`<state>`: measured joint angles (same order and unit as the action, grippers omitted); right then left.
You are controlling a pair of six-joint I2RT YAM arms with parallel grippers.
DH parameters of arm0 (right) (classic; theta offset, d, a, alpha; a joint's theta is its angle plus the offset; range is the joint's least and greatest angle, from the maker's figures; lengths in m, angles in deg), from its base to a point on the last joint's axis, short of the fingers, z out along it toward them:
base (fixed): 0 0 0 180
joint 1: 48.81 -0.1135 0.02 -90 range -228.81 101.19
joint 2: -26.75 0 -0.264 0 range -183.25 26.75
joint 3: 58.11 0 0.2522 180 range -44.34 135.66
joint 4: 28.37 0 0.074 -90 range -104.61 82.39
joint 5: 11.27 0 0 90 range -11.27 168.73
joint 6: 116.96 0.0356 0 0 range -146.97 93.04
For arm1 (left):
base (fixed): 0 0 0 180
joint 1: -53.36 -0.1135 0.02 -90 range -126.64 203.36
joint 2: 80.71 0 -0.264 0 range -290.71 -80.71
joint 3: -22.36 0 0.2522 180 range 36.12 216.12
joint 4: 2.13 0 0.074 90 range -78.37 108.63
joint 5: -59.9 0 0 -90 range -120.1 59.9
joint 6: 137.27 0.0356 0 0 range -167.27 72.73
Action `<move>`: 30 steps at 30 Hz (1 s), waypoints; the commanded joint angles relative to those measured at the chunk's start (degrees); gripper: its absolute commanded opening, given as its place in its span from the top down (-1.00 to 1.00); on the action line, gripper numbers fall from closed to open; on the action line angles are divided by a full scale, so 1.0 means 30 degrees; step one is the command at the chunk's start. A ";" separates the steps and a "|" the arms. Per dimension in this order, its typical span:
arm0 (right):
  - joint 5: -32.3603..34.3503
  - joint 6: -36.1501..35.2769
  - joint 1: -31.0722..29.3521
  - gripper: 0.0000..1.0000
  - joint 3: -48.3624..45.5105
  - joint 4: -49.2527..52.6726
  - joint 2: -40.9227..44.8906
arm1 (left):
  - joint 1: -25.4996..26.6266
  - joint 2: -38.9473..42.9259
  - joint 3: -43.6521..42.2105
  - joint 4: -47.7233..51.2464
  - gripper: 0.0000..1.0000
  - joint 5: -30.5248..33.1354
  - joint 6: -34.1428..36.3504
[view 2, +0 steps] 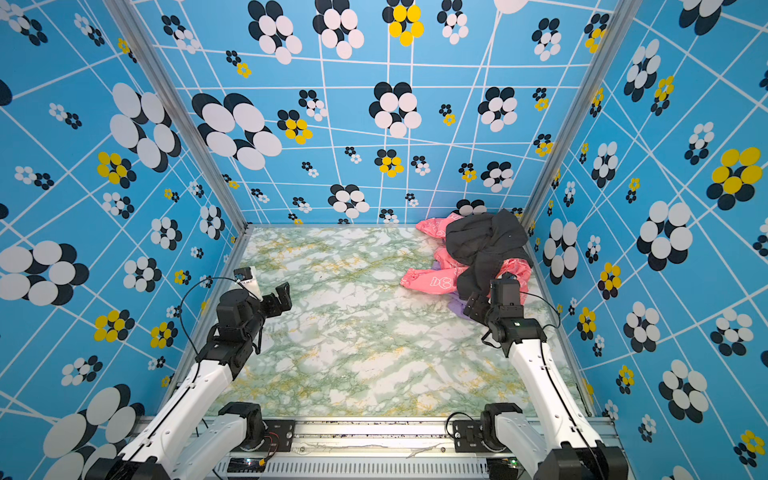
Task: Pick out a specific cloth from the pile
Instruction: 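Push the right gripper into the pile and close on the lavender T-shirt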
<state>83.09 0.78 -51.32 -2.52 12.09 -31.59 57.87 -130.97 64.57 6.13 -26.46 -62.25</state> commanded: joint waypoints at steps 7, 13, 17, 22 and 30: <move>0.0196 0.3874 -0.0101 -0.39 -0.0735 -0.3411 -0.3624 | 0.0092 0.1309 -0.0862 0.0166 -0.99 -0.1599 -0.0236; 0.0418 0.4440 -0.0100 -0.24 -0.0130 -0.4076 -0.5837 | 0.0135 0.0980 -0.0774 -0.0072 -0.98 -0.2067 0.0108; 0.0359 0.4628 -0.0103 -0.12 0.0680 -0.3686 -0.7417 | 0.0216 0.0587 -0.0607 0.0005 -0.98 -0.2797 0.0571; 0.0523 0.5032 -0.0103 0.03 0.1547 -0.3831 -0.9051 | 0.0341 0.0550 -0.0508 0.0147 -0.98 -0.2895 0.0805; 0.0251 0.5450 -0.0103 0.11 0.2478 -0.3887 -1.1177 | 0.0470 0.0272 -0.0598 0.0031 -0.98 -0.2650 0.0535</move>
<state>83.34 15.78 -51.32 3.58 0.70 -63.48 58.74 -129.59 62.62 6.96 -34.02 -61.01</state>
